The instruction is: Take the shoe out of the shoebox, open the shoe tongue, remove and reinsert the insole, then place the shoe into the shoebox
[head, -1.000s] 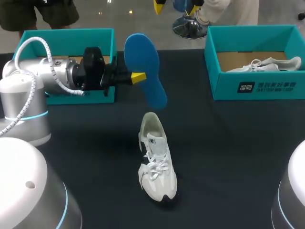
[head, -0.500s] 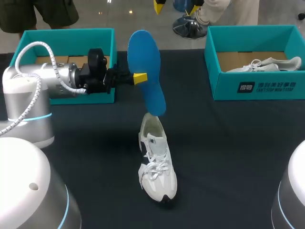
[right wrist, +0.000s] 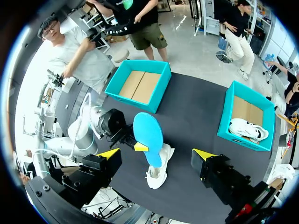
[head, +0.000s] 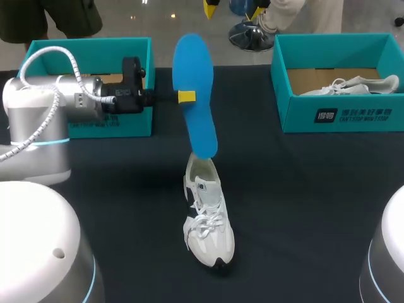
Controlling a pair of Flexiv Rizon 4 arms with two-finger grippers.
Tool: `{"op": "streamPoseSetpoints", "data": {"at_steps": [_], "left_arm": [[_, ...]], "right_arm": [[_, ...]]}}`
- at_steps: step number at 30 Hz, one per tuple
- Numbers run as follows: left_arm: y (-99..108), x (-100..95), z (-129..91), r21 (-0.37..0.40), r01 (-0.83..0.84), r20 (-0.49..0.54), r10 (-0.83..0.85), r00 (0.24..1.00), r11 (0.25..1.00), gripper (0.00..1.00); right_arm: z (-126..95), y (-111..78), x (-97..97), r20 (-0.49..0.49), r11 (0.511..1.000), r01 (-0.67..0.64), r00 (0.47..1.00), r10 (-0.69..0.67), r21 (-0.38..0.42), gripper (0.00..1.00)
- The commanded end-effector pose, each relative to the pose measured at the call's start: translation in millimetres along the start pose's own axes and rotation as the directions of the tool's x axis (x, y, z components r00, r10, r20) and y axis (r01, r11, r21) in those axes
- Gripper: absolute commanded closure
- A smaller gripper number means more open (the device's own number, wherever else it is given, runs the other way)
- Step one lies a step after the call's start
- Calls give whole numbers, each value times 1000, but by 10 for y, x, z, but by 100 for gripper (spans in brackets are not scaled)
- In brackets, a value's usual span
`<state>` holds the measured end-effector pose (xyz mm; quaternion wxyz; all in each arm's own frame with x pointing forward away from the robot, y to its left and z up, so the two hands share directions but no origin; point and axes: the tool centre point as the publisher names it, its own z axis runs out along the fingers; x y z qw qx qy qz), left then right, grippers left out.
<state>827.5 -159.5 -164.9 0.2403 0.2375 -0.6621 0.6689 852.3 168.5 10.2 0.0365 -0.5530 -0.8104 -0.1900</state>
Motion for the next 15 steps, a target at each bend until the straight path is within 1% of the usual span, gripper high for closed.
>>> {"op": "streamPoseSetpoints", "data": {"at_steps": [1,3,4,5,15], "left_arm": [[-38,-99,36,-18,46,-29,-47,998,999,100],[-34,-135,53,-15,38,-35,-39,999,999,100],[-28,-148,65,-17,16,-63,-17,998,1000,100],[-14,-132,82,-26,-10,-125,6,992,1000,100],[-14,-132,82,-26,-10,-125,6,992,1000,100]], "right_arm": [[1,6,-1,1,1000,-2,1000,2,1,0],[1,6,-1,1,1000,-2,1000,2,1,0],[1,6,-1,1,1000,-2,1000,2,1,0],[1,6,-1,1,1000,-2,1000,2,1,0],[1,6,-1,1,1000,-2,1000,2,1,0]]}}
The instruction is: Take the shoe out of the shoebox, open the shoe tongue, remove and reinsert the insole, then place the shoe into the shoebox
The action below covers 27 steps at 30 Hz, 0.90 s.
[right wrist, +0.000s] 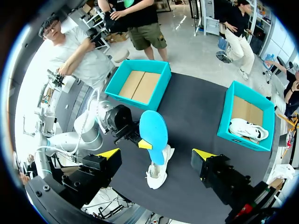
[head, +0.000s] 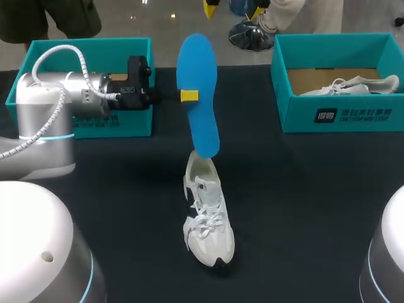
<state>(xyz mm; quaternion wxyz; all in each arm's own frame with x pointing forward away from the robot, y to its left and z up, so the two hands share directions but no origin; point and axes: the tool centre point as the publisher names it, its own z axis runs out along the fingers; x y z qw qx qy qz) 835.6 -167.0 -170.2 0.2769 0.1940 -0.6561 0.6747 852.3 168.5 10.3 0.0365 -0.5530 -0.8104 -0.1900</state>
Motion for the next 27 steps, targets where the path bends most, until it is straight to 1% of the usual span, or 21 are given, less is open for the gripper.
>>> {"op": "streamPoseSetpoints", "data": {"at_steps": [1,12,17,18,19,21,22,24,26,27], "left_arm": [[-4,-35,4,-4,1,-13,-1,1000,1000,100],[-4,-35,4,-4,1,-13,-1,1000,1000,100],[-124,-114,38,8,169,21,-169,985,986,100],[-142,-119,36,20,180,18,-181,983,983,100],[-161,-126,39,9,212,25,-212,977,977,100],[-192,-141,49,15,234,31,-235,972,972,100],[-213,-158,60,2,261,46,-261,964,965,100],[-235,-185,74,-9,300,33,-299,954,954,100],[-265,-224,93,-35,343,47,-341,939,939,100],[-267,-232,97,-49,354,34,-353,935,934,100]], "right_arm": [[2,5,-1,1,1000,-2,1000,2,1,0],[2,5,-1,1,1000,-2,1000,2,1,0],[2,5,-1,1,1000,-2,1000,2,1,0],[2,5,-1,1,1000,-2,1000,2,1,0],[2,5,-1,1,1000,-2,1000,2,1,0],[2,5,-1,1,1000,-2,1000,2,1,0],[2,5,-1,1,1000,-2,1000,2,1,0],[2,5,-1,1,1000,-2,1000,2,1,0],[2,5,-1,1,1000,-2,1000,2,1,0],[2,5,-1,1,1000,-2,1000,2,1,0]]}}
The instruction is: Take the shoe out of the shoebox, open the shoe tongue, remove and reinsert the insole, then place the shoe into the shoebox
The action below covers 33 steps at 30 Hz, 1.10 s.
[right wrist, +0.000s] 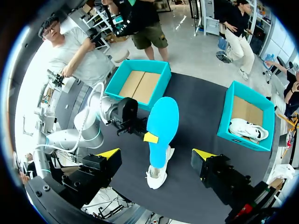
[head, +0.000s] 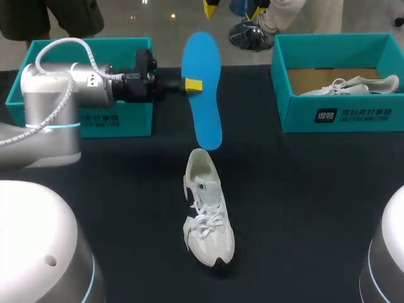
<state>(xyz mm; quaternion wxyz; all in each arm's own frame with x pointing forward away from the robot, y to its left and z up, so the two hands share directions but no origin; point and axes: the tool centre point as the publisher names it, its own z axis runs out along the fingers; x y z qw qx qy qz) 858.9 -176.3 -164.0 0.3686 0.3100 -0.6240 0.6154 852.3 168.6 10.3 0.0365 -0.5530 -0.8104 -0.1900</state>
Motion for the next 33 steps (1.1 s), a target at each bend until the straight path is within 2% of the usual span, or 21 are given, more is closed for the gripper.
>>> {"op": "streamPoseSetpoints", "data": {"at_steps": [1,7,12,18,33], "left_arm": [[-103,-66,26,-65,75,-14,-76,997,995,100],[-146,-116,29,-109,203,-9,-205,979,973,100],[-146,-100,2,-98,267,13,-267,964,959,100],[-198,-141,-39,-99,345,-10,-347,938,933,100],[-210,-156,-45,-85,346,-9,-348,937,934,100]], "right_arm": [[2,5,-1,1,1000,-2,1000,2,1,0],[2,5,-1,1,1000,-2,1000,2,1,0],[2,5,-1,1,1000,-2,1000,2,1,0],[2,5,-1,1,1000,-2,1000,2,1,0],[2,5,-1,1,1000,-2,1000,2,1,0]]}}
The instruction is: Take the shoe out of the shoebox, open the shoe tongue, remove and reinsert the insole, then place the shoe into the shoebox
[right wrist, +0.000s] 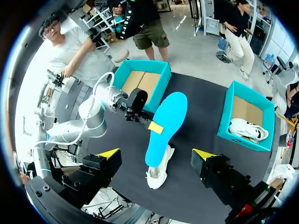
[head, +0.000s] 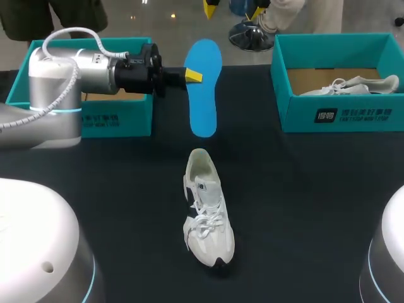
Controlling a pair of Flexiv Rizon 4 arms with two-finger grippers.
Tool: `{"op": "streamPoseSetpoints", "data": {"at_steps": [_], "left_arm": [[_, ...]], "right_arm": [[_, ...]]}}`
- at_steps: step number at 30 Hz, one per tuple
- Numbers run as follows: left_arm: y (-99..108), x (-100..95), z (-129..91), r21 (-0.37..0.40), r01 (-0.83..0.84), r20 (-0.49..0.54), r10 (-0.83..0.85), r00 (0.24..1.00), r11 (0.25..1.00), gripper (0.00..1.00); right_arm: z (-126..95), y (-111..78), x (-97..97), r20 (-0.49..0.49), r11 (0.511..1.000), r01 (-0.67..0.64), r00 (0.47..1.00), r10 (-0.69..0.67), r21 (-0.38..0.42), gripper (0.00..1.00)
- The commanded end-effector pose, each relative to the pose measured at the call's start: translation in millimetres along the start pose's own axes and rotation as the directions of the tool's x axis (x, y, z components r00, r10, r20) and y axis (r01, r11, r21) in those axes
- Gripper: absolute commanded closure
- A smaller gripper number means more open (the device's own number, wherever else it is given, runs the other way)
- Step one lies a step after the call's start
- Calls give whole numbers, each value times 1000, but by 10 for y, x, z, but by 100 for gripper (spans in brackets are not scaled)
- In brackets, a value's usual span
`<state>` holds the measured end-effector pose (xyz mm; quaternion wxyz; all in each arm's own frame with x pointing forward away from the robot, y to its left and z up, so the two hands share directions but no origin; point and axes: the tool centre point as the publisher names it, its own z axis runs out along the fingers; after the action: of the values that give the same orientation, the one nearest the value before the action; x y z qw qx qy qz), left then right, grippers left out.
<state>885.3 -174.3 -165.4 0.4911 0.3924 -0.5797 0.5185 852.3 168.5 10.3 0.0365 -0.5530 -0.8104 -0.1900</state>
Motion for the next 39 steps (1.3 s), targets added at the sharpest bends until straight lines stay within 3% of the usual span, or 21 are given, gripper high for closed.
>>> {"op": "streamPoseSetpoints", "data": {"at_steps": [1,14,39], "left_arm": [[2,-6,-3,-1,0,0,0,1000,1000,100],[2,-6,-3,-1,0,0,0,1000,1000,100],[2,-6,-3,-1,0,0,0,1000,1000,100]], "right_arm": [[2,5,-1,1,1000,-2,1000,2,1,0],[-30,-114,90,89,997,-73,993,73,-2,0],[-54,-164,109,96,996,-88,992,86,21,0]]}}
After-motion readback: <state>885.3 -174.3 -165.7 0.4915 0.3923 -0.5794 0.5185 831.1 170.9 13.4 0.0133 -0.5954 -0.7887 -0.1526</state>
